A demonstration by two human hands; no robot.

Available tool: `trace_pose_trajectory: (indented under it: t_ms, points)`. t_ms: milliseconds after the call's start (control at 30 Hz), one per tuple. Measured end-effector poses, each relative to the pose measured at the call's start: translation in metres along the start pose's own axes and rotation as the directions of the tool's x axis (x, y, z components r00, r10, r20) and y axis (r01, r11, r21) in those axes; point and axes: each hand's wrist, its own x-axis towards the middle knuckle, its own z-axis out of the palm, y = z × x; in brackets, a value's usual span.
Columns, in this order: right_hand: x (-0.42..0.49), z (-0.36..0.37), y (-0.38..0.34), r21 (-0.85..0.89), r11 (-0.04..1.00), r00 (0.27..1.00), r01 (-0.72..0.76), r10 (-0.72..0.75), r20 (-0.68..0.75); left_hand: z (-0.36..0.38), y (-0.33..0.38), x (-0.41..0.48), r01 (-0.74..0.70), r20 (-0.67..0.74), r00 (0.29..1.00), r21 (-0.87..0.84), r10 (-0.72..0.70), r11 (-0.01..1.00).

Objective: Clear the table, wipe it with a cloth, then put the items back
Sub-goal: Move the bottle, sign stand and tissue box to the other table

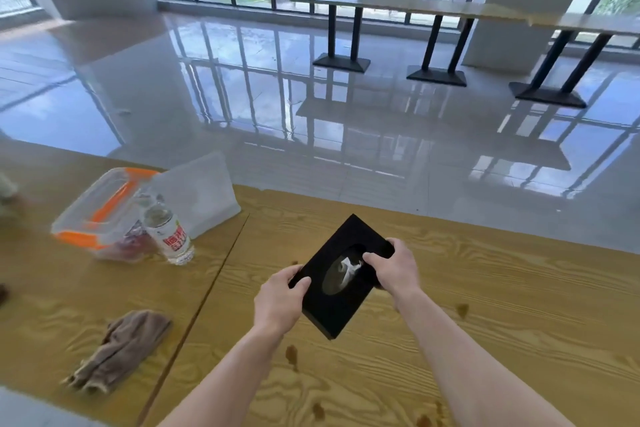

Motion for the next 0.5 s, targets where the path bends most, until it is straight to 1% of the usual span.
trace_pose_trajectory:
  t_ms: [233, 333, 500]
  points:
    - [-0.016, 0.066, -0.031, 0.007, 1.000, 1.000, -0.019, 0.018, 0.004, -0.056, -0.031, 0.017, 0.022, -0.045, 0.999, 0.037, -0.020, 0.999]
    - [-0.016, 0.089, -0.039, -0.019, 1.000, 1.000, -0.006, 0.006, 0.029, -0.072, -0.042, 0.021, 0.047, -0.060, 0.997, 0.044, -0.044, 0.998]
    - [-0.008, 0.129, -0.050, 0.000, 1.000, 0.994, -0.016, 0.016, 0.105, -0.096, -0.058, 0.033, 0.094, -0.102, 0.991, 0.068, -0.087, 0.993]
